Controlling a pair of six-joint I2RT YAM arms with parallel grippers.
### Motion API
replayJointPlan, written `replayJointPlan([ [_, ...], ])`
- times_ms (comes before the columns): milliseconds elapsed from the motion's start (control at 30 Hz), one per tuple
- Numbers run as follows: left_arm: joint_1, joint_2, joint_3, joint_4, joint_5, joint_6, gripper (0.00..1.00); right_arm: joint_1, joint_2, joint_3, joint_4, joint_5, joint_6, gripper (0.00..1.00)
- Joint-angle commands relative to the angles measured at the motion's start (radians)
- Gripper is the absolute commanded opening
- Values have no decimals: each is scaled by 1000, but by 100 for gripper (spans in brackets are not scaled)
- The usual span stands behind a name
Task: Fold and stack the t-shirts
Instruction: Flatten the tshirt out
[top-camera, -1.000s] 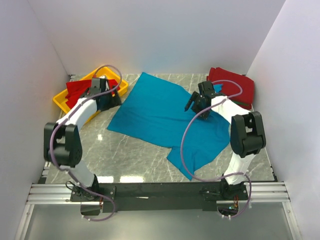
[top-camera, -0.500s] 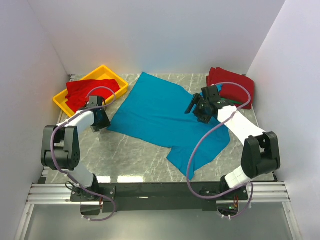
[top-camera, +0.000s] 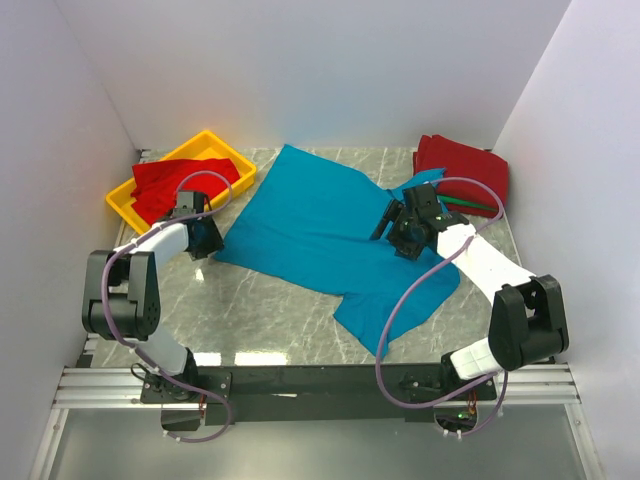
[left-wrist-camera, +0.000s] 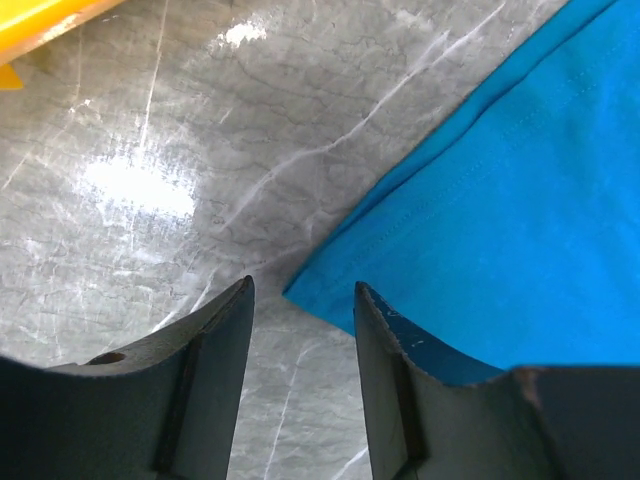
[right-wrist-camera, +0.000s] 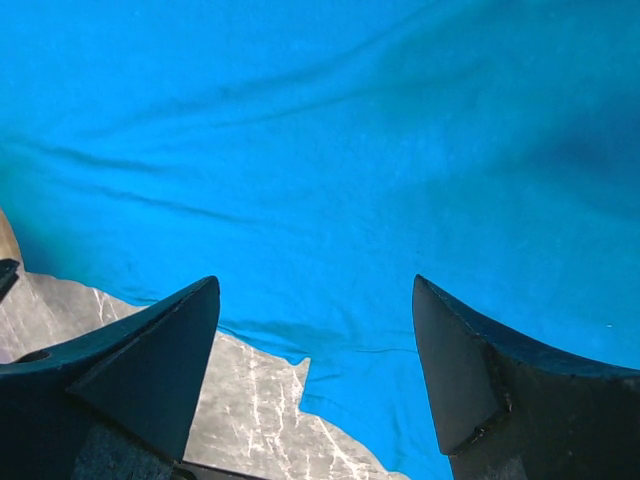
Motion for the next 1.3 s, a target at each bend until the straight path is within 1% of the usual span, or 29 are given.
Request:
replayJointPlan([
  [0, -3, 16, 6, 12, 19, 10, 49, 11, -26, 19, 1, 18, 12, 84],
  [133, -3, 16, -11, 29, 34, 12, 48, 14, -9, 43, -10, 24, 6, 84],
  [267, -1, 29, -9, 21, 28, 10, 42, 23, -2, 50, -24, 38, 1, 84],
  [333, -3, 40, -11, 24, 34, 10, 41, 32, 4, 47, -25, 41, -2, 84],
  [433, -3, 63, -6, 26, 43, 10, 33, 49, 18, 34, -25, 55, -2, 84],
  [467, -3, 69, -4, 26, 46, 10, 28, 54, 21, 25, -24, 58, 0, 84],
  [533, -3, 85, 2, 26, 49, 12, 24, 63, 29, 5, -14, 58, 4, 84],
  [567, -3, 89, 3, 27, 49, 15, 19, 68, 32, -1, -14, 57, 4, 84],
  [600, -1, 98, 6, 30, 48, 16, 16, 72, 37, -6, -14, 54, 7, 84],
  [633, -1, 105, 15, 29, 45, 18, 13, 75, 35, -10, -23, 54, 7, 83],
  [667, -1, 109, 22, 26, 37, 21, 8, 80, 34, -15, -31, 57, 6, 83],
  [767, 5, 132, 45, 24, 31, 27, 1, 105, -9, -36, -69, 70, -3, 83],
  [900, 16, 155, 75, 21, 28, 30, 1, 137, -74, -84, -120, 70, -7, 83],
  [967, 25, 163, 88, 24, 28, 32, 1, 176, -106, -122, -165, 101, 6, 83],
  [1067, 34, 172, 88, 30, 38, 30, 1, 223, -184, -191, -224, 122, 50, 81],
  [1133, 36, 171, 78, 36, 42, 32, 1, 275, -256, -243, -264, 132, 102, 80],
  [1233, 36, 169, 75, 42, 49, 30, 1, 351, -356, -291, -310, 138, 174, 74],
  [1267, 36, 171, 74, 45, 52, 29, 1, 367, -396, -300, -318, 132, 190, 68],
])
